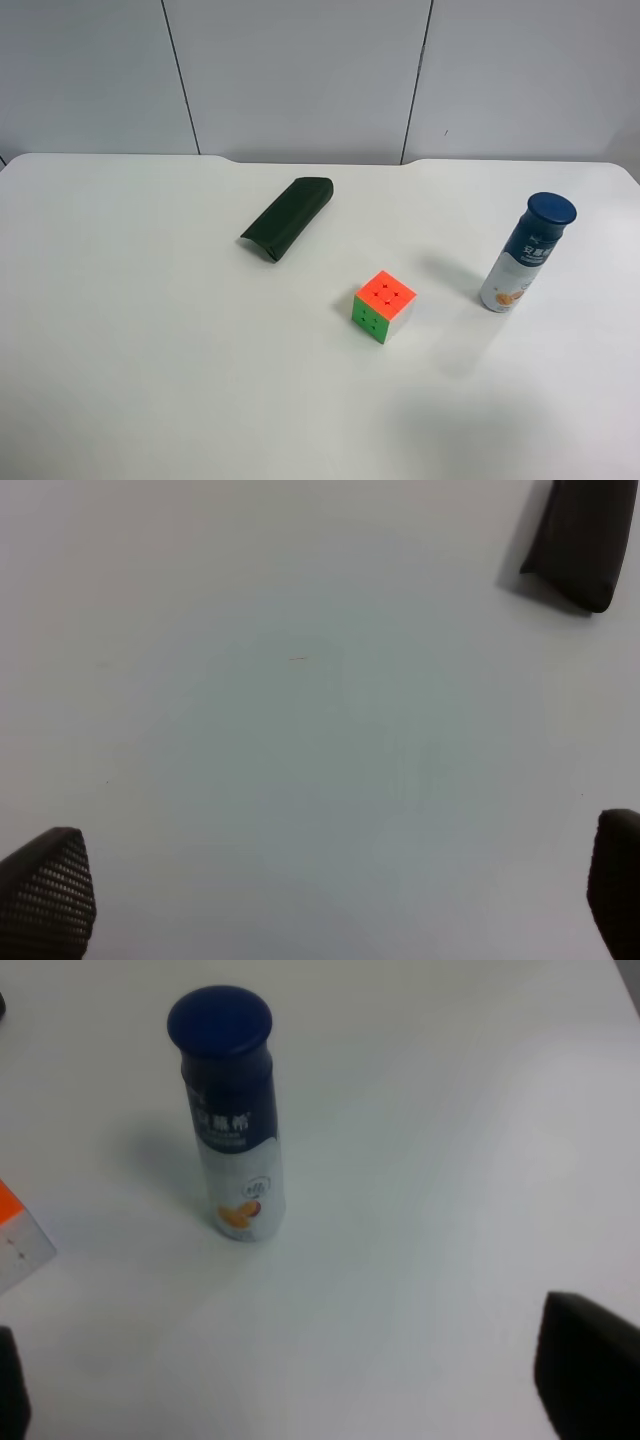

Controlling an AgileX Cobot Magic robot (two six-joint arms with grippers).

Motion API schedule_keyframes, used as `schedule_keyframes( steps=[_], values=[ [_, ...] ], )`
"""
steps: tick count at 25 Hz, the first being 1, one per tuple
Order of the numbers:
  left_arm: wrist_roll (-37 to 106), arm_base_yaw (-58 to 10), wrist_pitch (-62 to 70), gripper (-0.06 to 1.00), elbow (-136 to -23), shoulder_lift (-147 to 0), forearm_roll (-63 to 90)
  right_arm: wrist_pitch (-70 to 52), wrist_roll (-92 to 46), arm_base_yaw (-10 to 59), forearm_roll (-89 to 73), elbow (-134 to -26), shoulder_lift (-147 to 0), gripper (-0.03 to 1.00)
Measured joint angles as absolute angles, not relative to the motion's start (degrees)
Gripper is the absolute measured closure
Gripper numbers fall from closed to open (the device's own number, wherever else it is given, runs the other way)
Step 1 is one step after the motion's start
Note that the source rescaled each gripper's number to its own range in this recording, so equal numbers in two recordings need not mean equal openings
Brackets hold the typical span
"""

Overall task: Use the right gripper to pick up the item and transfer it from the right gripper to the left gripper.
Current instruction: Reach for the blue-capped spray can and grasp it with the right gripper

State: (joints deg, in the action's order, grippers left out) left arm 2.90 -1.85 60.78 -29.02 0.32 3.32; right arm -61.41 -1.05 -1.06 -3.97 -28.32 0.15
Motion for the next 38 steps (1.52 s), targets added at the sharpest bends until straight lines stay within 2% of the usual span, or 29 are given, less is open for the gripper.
schedule_keyframes(
  steps=[38],
  values=[
    [2.90, -1.85, 60.78, -0.06, -29.02, 0.32, 3.32, -61.35, -1.05, -1.06, -3.97, -28.32, 0.15, -0.03]
  ],
)
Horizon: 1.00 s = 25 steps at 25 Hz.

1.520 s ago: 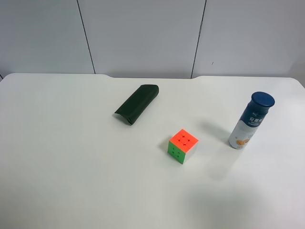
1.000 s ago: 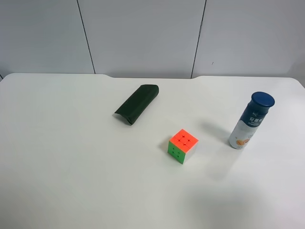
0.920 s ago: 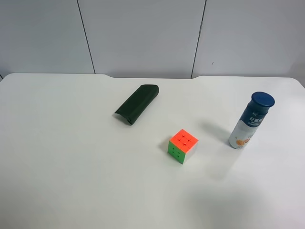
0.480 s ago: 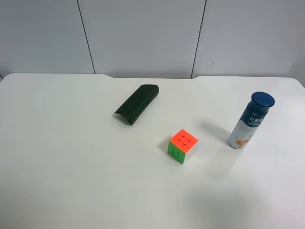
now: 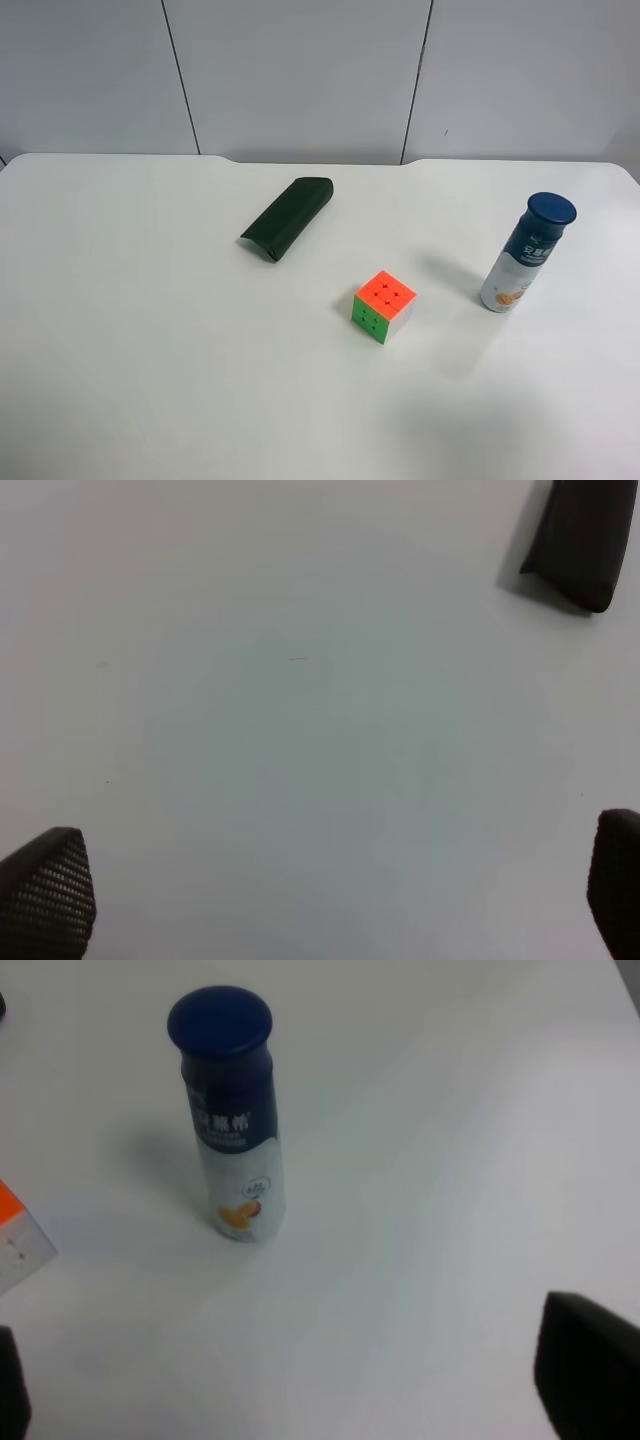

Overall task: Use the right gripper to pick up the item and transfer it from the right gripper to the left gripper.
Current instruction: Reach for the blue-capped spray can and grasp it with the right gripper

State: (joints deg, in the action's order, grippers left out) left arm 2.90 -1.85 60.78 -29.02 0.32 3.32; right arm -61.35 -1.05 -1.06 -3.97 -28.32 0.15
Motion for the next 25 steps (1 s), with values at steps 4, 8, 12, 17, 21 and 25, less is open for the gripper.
schedule_keyframes(
  steps=[4, 8, 12, 17, 21, 25],
  values=[
    [2.90, -1.85, 60.78, -0.06, -29.02, 0.32, 3.32, -62.04, 0.51, -1.06, -3.98, -31.05, -2.09, -0.03],
    [2.90, -1.85, 60.78, -0.06, -29.02, 0.32, 3.32, -62.49, 0.91, -1.06, -3.98, -38.59, -12.71, -0.03],
    [2.90, -1.85, 60.78, -0.06, -29.02, 0.32, 3.32, -63.58, 0.91, -1.06, -3.98, -48.43, -26.11, -0.03],
    [2.90, -1.85, 60.78, -0.06, -29.02, 0.32, 3.32, -66.29, 1.55, -1.06, -3.98, -59.14, -42.31, -0.03],
    [2.90, -1.85, 60.78, -0.06, -29.02, 0.32, 3.32, -68.82, 2.13, -1.06, -3.98, -65.45, -53.69, -0.03],
    [2.90, -1.85, 60.78, -0.06, -29.02, 0.32, 3.32, -69.31, 2.67, -1.06, -4.03, -70.17, -64.51, -0.03]
  ],
)
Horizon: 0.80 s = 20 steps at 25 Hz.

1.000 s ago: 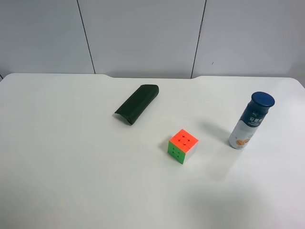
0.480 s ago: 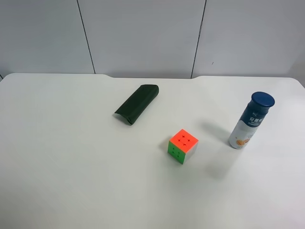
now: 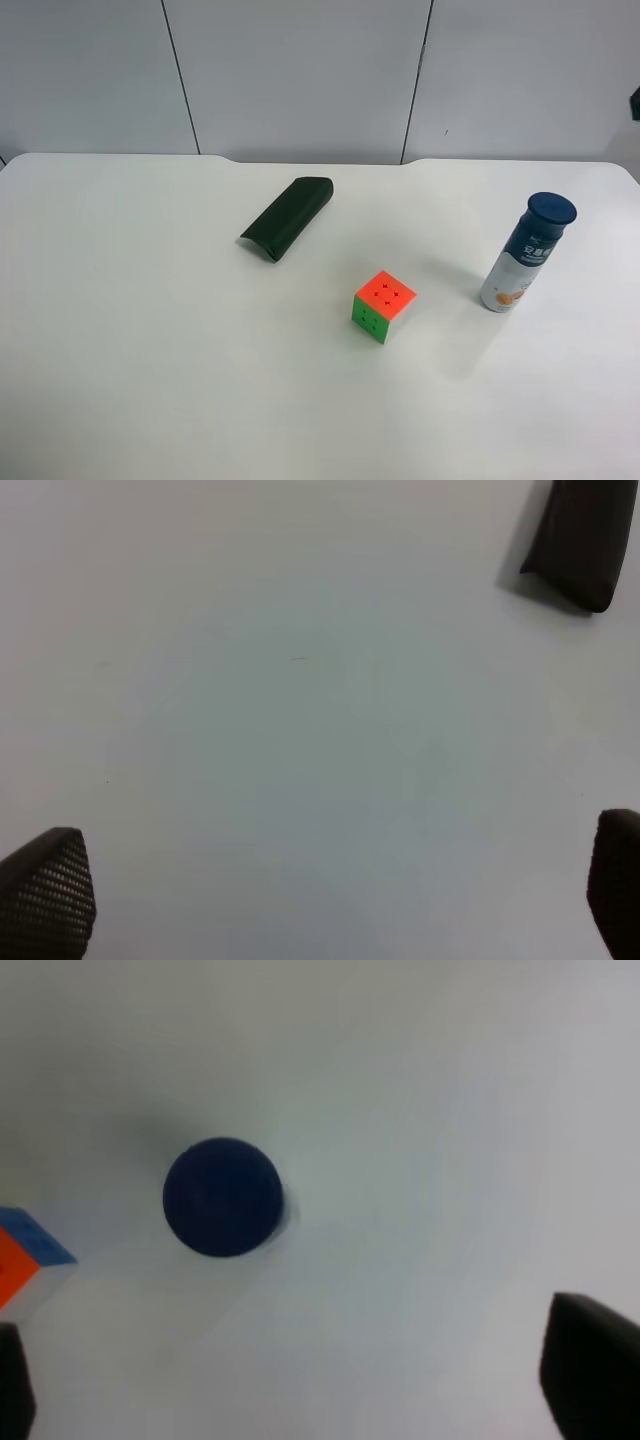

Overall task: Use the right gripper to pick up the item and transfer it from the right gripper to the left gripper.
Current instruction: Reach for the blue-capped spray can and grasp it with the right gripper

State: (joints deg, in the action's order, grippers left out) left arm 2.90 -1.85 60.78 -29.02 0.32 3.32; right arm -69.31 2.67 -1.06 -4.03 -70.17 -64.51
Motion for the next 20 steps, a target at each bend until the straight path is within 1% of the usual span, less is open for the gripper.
schedule_keyframes(
  steps=[10, 15, 20],
  values=[
    [2.90, -1.85, 60.77, -0.06, -29.02, 0.32, 3.32, -69.47, 1.67, -1.06, -6.34, -71.27, -83.80, -0.02],
    [2.90, -1.85, 60.77, -0.06, -29.02, 0.32, 3.32, -69.53, -0.72, -1.06, -10.37, -71.27, -88.76, -0.02],
    [2.90, -1.85, 60.77, -0.06, -29.02, 0.32, 3.32, -69.58, -0.86, -0.13, -10.86, -71.28, -92.97, -0.02]
  ],
)
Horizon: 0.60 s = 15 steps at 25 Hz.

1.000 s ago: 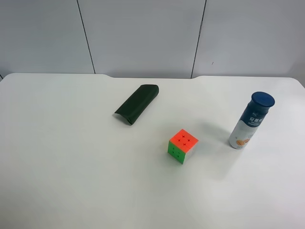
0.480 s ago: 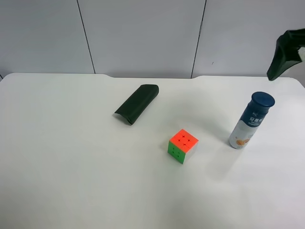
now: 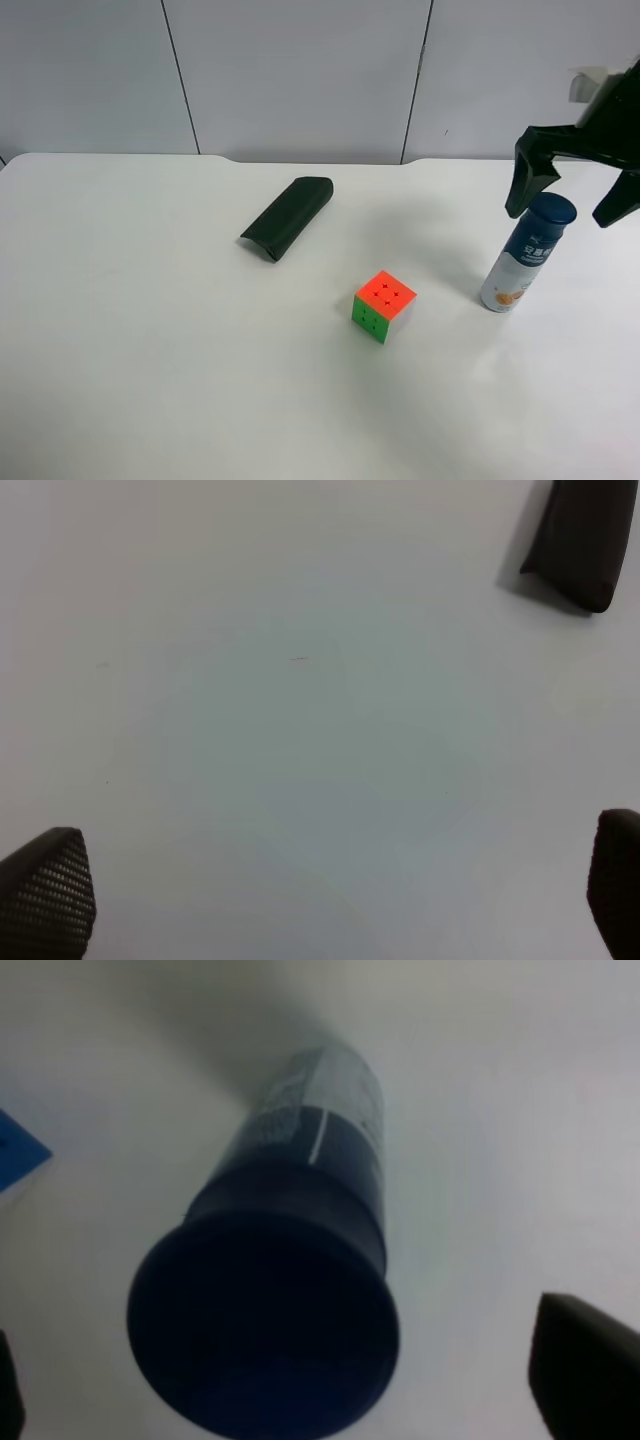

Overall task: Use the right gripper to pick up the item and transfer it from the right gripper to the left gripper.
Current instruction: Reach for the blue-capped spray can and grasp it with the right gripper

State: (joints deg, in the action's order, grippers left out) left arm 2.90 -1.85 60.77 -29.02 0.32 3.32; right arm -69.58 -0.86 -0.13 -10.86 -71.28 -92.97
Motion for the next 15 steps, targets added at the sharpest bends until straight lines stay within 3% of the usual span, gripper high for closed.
schedule_keyframes(
  steps=[11, 15],
  values=[
    [2.90, -1.85, 60.77, -0.06, -29.02, 0.32, 3.32, -68.33, 1.06, 4.81, -4.12, -71.28, -96.76, -0.02],
    [2.90, -1.85, 60.77, -0.06, -29.02, 0.32, 3.32, -67.53, 1.87, 5.92, -1.70, -71.28, -96.81, 0.05]
  ],
)
